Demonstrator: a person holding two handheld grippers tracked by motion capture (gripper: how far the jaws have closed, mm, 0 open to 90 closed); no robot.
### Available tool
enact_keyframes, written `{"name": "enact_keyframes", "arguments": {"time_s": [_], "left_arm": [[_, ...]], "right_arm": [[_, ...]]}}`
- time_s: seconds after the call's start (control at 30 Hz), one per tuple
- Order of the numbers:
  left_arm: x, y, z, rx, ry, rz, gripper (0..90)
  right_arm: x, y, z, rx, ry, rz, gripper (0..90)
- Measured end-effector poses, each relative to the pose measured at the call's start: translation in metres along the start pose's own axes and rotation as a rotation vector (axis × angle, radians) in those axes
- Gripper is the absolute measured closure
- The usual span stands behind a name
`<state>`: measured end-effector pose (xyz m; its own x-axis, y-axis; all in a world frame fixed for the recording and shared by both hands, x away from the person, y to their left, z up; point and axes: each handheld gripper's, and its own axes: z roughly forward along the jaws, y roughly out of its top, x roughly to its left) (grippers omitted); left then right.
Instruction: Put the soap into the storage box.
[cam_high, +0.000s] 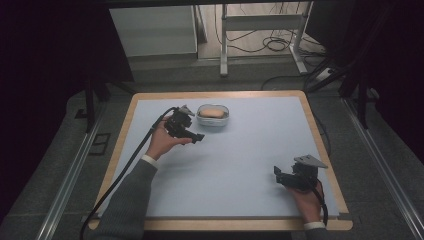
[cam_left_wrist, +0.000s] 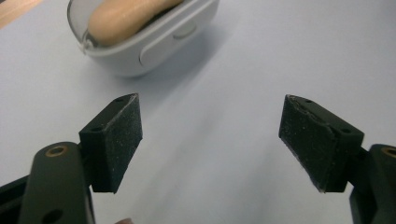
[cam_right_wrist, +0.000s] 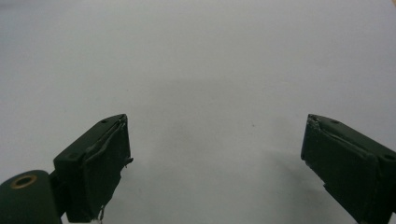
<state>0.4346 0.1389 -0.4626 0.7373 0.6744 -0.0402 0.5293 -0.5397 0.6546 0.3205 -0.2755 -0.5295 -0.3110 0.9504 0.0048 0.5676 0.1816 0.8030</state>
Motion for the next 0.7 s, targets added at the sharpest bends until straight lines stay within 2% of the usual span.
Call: {"name": "enact_keyframes", "arguments": {"time_s": [0.17, 0.2, 0.27, 0.4, 0.43, 0.47, 0.5, 0.53, 0.7], "left_arm": [[-0.007, -0.023, -0.017, -0.028, -0.001, -0.011, 21.4], [-0.011, -0.033, -0.022, -0.051, 0.001, -0.031, 21.5], [-0.015, -0.043, -0.026, -0.052, 0.013, -0.033, 21.5], [-0.022, -0.063, -0.030, -0.043, 0.035, -0.032, 21.0], [-0.022, -0.063, -0.030, -0.043, 0.035, -0.032, 20.9], [-0.026, -0.074, -0.031, -0.039, 0.048, -0.035, 20.7], [-0.026, -0.074, -0.031, -0.039, 0.048, -0.035, 20.7], [-0.028, -0.084, -0.032, -0.039, 0.050, -0.045, 20.6], [-0.033, -0.105, -0.033, -0.041, 0.051, -0.076, 20.1]], "right_arm": [[0.000, 0.000, 0.000, 0.000, -0.002, 0.000, 8.2], [0.000, 0.000, 0.000, -0.001, -0.003, -0.002, 8.2], [0.000, 0.000, 0.000, -0.001, -0.003, -0.003, 8.2], [0.001, 0.000, 0.000, 0.000, -0.004, -0.002, 8.2], [0.001, 0.000, 0.000, 0.000, -0.004, -0.002, 8.2], [0.001, 0.000, 0.000, 0.001, -0.004, -0.006, 8.2], [0.001, 0.000, 0.000, 0.001, -0.004, -0.006, 8.2], [0.001, 0.000, 0.000, 0.002, -0.003, -0.007, 8.2], [0.001, 0.000, 0.000, 0.001, -0.004, -0.007, 8.2]]}}
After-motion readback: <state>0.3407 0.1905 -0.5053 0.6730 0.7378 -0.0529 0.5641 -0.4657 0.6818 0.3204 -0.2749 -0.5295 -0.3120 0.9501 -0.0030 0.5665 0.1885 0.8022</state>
